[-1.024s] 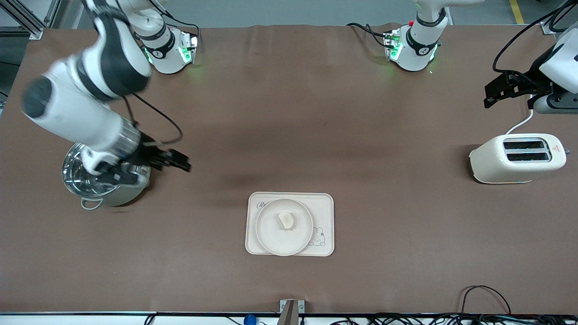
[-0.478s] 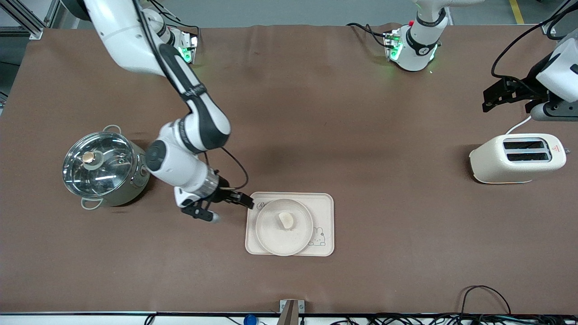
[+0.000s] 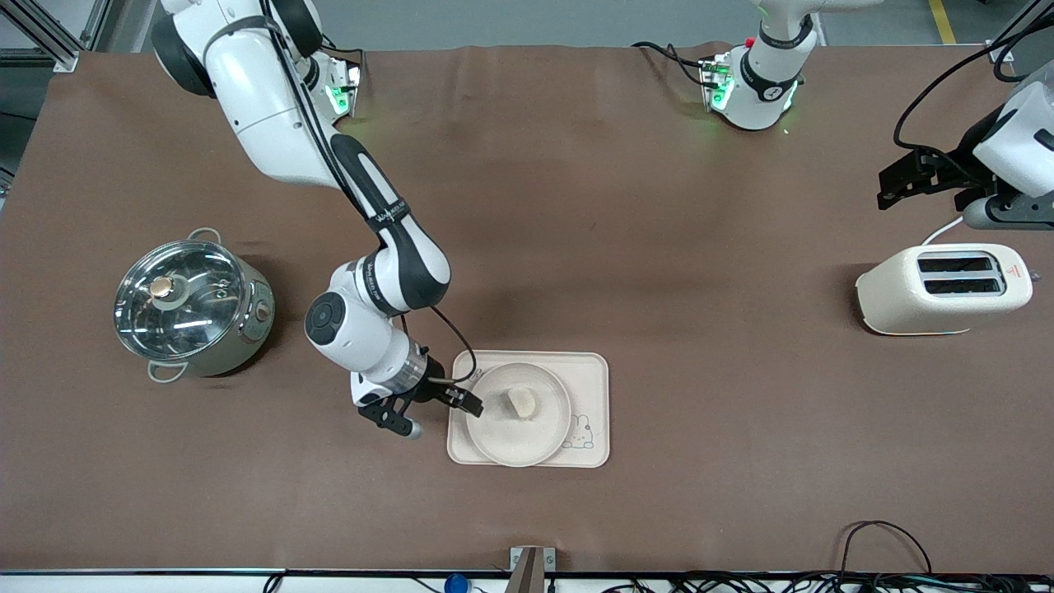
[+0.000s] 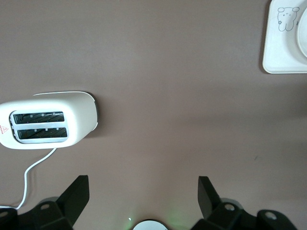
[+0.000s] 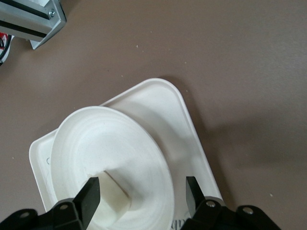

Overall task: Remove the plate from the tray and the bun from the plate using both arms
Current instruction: 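Close the right gripper on the plate rim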

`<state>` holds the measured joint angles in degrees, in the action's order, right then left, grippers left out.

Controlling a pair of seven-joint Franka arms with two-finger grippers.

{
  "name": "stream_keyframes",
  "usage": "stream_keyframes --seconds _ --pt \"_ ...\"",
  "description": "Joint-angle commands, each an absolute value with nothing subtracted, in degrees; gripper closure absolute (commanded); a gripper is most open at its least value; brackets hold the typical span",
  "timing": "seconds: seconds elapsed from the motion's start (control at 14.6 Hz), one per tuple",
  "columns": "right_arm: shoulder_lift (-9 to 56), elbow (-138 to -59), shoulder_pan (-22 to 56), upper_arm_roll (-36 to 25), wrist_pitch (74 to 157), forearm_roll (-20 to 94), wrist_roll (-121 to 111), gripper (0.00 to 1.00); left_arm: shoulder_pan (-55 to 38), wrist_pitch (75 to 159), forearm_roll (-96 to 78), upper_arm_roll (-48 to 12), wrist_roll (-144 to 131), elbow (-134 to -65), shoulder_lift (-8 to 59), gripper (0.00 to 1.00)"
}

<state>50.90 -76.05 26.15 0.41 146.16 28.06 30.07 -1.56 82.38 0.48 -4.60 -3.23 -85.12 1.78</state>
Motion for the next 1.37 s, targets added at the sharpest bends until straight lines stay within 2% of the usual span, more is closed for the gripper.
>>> stream_keyframes --seconds 0.0,0.27,0.75,0.82,1.02,1.09,1.3 --pt "52.82 -73.21 26.37 0.18 145.46 28.65 30.85 0.48 -1.49 81.47 0.18 -4.31 -2.2 -83.85 2.28 0.0" --pt "53.7 -73.65 26.98 0.0 147.29 25.15 30.32 0.58 -1.49 81.47 0.18 -4.31 -2.29 -83.94 2.29 0.0" --pt "55.46 -73.74 27.16 0.0 149.76 19.43 30.23 0.62 -1.41 81.47 0.18 -4.31 -2.29 -84.02 2.29 0.0" --pt "55.63 -73.83 27.16 0.0 151.16 19.08 30.23 0.66 -1.41 81.47 0.18 -4.31 -2.29 -84.11 2.29 0.0" --pt "55.72 -74.71 28.21 0.0 152.57 19.07 30.23 0.92 -1.41 81.47 0.18 -4.31 -2.2 -84.03 2.63 0.0" --pt "55.9 -74.71 28.39 0.0 152.75 19.07 30.32 0.97 -1.41 81.47 0.18 -4.31 -2.2 -84.02 2.64 0.0" --pt "56.51 -74.71 28.56 0.0 154.16 18.03 30.23 0.99 -1.32 81.47 0.18 -4.31 -2.2 -83.94 2.64 0.0"
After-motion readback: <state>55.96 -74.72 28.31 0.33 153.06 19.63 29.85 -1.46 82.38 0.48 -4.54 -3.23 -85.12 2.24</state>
